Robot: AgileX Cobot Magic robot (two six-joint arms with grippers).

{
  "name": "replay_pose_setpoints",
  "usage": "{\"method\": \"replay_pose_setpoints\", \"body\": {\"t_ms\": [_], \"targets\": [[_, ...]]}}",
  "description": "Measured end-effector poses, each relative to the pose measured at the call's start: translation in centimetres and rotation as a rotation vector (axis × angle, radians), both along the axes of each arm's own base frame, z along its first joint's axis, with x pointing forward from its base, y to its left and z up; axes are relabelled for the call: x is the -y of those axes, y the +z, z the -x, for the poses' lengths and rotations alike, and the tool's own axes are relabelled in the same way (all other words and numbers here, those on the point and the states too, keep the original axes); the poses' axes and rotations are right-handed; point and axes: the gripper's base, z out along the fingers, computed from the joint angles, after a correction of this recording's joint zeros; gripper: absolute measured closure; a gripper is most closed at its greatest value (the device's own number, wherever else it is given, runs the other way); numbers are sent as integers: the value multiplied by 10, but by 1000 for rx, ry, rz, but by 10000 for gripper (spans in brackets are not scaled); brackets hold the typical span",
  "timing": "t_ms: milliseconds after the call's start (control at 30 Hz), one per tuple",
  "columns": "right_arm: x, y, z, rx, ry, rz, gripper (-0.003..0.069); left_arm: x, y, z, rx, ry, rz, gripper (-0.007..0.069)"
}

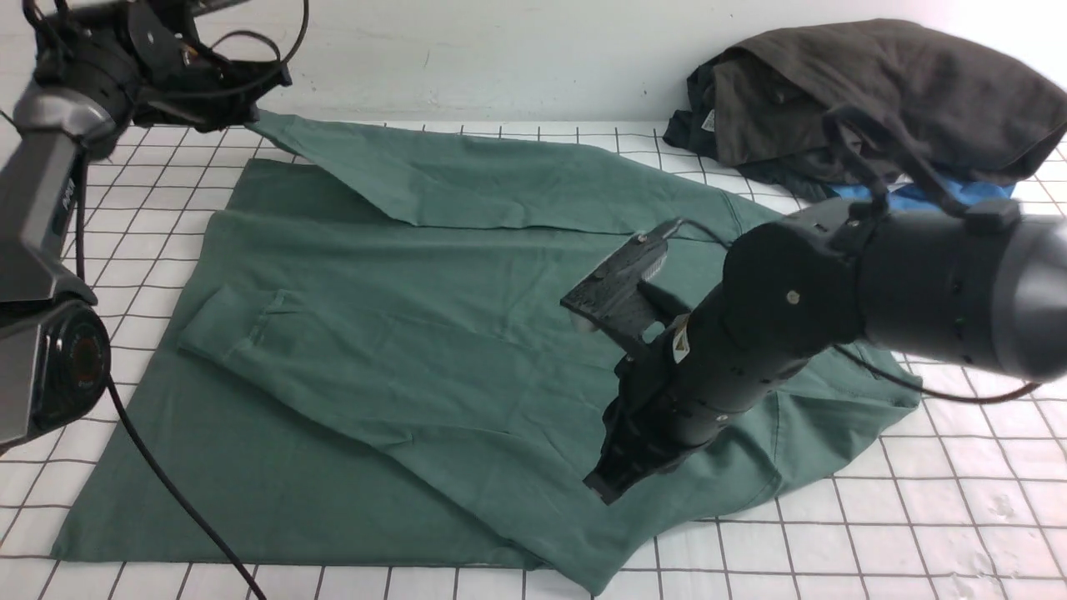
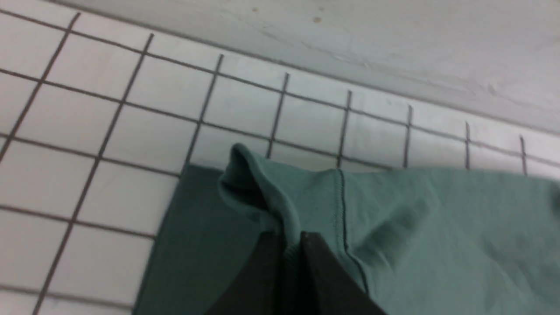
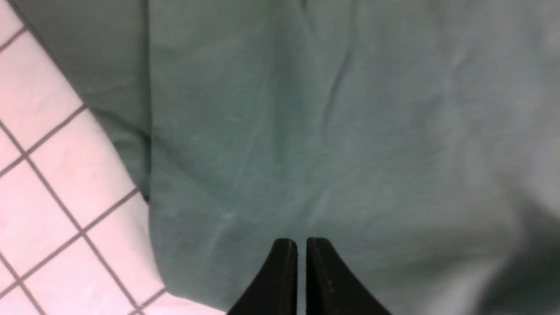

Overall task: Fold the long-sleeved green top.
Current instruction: Use the left arm to drag and drop the cuff onto the cuff closest to the left arm

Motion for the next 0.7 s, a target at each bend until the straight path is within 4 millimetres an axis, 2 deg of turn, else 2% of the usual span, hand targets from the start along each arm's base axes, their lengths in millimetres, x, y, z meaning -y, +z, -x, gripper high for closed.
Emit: {"method": "replay_pose_setpoints", "body": {"t_ms": [33, 67, 100, 167, 233, 333, 367, 433, 500, 567, 600, 667, 700], "targets": [[6, 16, 2, 52, -11, -2, 634, 7, 18, 13, -72, -55, -24, 604], [8, 20, 3, 70, -12, 4, 634, 8, 18, 15, -98, -66, -28, 604], [15, 36, 5, 121, -38, 5, 634, 12, 32, 27, -160, -115, -64, 604], [23, 47, 7, 155, -66, 2, 634, 13, 36, 32, -187, -134, -93, 604], [42, 71, 9, 229, -134, -11, 634, 12, 38, 36, -216, -148, -144, 604], [63, 90, 15, 291, -196, -23, 634, 12, 30, 38, -260, -156, -150, 604], [66, 91, 15, 297, -202, -22, 634, 12, 29, 38, -266, -157, -148, 604], [86, 102, 25, 333, -253, -36, 634, 16, 33, 42, -281, -169, -136, 604], [97, 107, 33, 346, -282, -47, 634, 24, 52, 50, -258, -181, -141, 604], [105, 110, 42, 356, -301, -56, 634, 36, 78, 63, -222, -209, -165, 604], [107, 110, 45, 359, -302, -58, 634, 38, 79, 64, -225, -214, -170, 604], [115, 111, 55, 363, -324, -71, 634, 51, 106, 82, -203, -237, -220, 604], [118, 110, 60, 364, -330, -75, 634, 59, 112, 91, -211, -250, -240, 604]]}}
